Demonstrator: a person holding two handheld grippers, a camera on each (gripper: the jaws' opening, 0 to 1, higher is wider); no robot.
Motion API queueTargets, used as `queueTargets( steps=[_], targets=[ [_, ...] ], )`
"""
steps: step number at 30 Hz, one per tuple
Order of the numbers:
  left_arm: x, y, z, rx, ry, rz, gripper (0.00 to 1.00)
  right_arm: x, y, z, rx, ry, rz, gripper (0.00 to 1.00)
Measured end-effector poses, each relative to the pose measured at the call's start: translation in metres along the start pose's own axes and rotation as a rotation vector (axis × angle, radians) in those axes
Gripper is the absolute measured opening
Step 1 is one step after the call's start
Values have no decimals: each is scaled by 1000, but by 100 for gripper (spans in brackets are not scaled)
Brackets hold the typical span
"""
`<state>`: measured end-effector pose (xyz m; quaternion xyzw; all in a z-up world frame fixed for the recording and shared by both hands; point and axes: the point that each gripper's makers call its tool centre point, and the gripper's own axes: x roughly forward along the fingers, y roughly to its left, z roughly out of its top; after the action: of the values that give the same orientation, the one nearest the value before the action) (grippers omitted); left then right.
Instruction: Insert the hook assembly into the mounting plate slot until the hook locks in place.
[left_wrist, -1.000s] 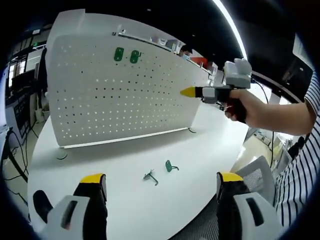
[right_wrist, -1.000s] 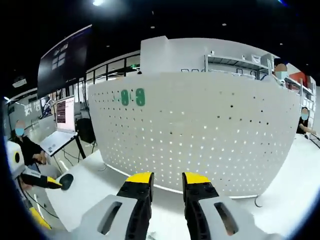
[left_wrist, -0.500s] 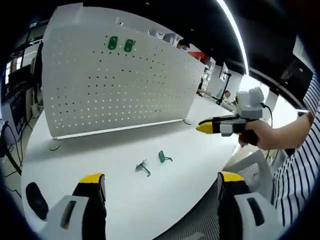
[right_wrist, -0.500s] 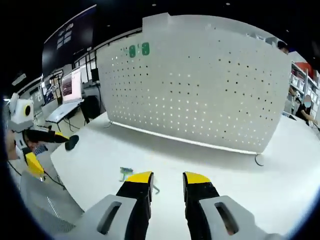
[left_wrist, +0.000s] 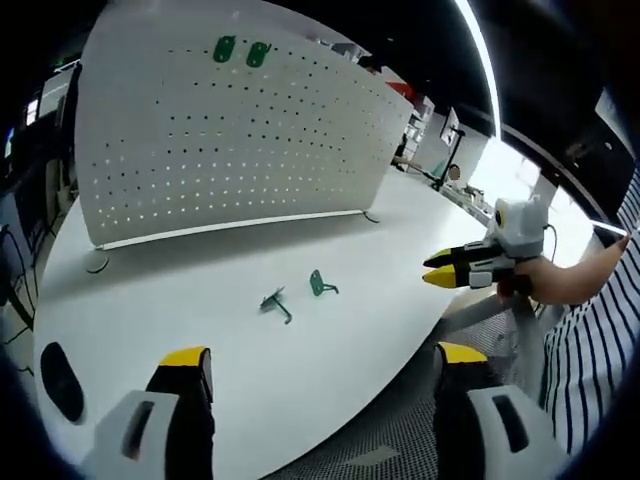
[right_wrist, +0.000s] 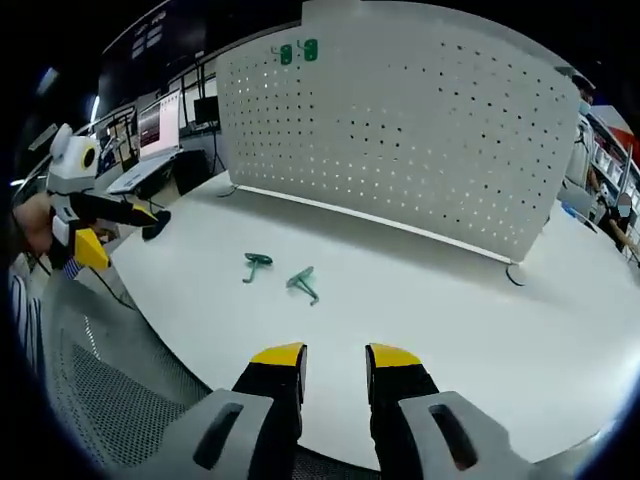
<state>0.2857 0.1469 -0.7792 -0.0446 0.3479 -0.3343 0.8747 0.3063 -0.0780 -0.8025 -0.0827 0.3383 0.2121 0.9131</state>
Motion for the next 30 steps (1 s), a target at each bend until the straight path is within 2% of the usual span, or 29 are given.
queueTargets(
  steps=[6, 11, 12, 15, 17, 19, 23, 26, 30],
  targets=[
    [0, -1, -7, 3, 27, -4, 94, -1, 1, -9, 1, 27, 2, 21],
    [3, -4, -14, -11, 37, -23, 95, 2, 8, -7, 10, 24, 26, 21],
    [3, -4, -15, -13, 41, -23, 95, 4, 10, -8, 2, 28, 34, 21],
    [5, -2, -20, -14, 53, -19, 95, 10, 13, -4, -90, 2, 43, 21],
    [5, 1, -22, -16, 54, -15, 95, 14, 16, -4, -73, 10, 53, 21],
    [6, 2, -25, -34, 53, -17, 95, 18, 23, 0, -59, 2, 87, 21],
    [6, 6, -28, -41, 60, -9, 95, 31, 41, 3, -105, 31, 140, 21],
    [6, 10, -28, -61, 52, -4, 95, 42, 59, 12, -76, 21, 206, 15],
    [6, 13, -26, -59, 56, 4, 95, 60, 76, 20, -80, 35, 248, 14]
  ],
)
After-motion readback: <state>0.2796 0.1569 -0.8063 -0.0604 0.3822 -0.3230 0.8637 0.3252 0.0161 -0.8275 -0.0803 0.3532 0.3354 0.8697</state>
